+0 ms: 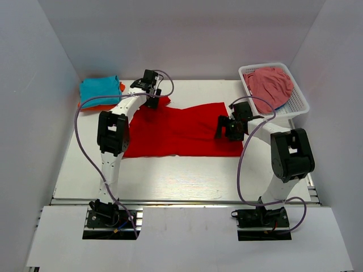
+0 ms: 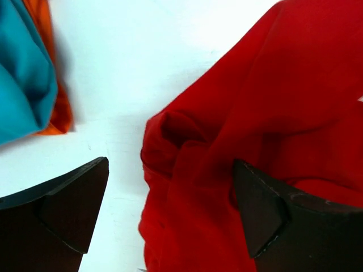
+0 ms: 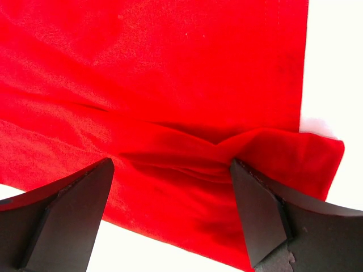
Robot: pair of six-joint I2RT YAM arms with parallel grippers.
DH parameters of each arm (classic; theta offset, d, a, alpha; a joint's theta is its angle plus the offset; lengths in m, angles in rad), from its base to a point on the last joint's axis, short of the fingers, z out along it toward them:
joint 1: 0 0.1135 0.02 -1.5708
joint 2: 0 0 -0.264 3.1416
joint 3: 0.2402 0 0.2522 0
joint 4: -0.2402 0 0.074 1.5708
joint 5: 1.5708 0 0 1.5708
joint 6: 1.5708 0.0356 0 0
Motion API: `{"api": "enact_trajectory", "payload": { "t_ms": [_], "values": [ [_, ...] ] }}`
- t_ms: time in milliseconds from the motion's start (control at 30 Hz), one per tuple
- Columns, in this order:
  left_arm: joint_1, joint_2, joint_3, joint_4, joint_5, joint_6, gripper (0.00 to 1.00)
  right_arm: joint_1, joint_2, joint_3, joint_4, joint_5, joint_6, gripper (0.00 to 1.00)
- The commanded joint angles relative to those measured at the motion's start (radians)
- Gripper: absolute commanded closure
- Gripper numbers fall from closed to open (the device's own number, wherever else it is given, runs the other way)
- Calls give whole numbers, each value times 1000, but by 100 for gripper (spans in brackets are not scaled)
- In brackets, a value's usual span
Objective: Fold and stack the t-shirts
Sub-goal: Fold the flattened tshirt in 1/3 of the way
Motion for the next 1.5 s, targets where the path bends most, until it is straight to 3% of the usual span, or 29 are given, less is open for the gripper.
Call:
{"api": "enact_trajectory", "payload": {
  "t_ms": [0, 67, 367, 500, 700, 833, 967, 1300, 1467],
  "values": [
    [-3, -17, 29, -35, 38, -57, 0, -5, 83, -20, -112, 34, -4, 10],
    [8, -49, -2, -58, 38, -91, 0, -4, 78, -6, -111, 22, -26, 10],
    [8, -469, -420, -23, 0, -316, 0, 2, -112, 72, -85, 65, -45, 10],
    [17, -623, -575, -132, -69, -491, 0, -7, -242, -12, -76, 127, 15, 10],
    [47, -812, -890, -216, -36, -732, 0, -12, -385, -133, -160, 317, 127, 10],
    [88, -939, -1135, -143, -4, -799, 0, -31, -417, -237, -192, 371, 179, 10],
    [116, -988, -1234, -66, -3, -850, 0, -62, -385, -271, -183, 341, 191, 10],
    [177, -1005, -1284, 112, 113, -809, 0, -96, -327, -310, 19, 165, 170, 10],
    [197, -1039, -1335, 204, 125, -778, 0, -96, -261, -290, 30, 154, 168, 23]
  ]
}}
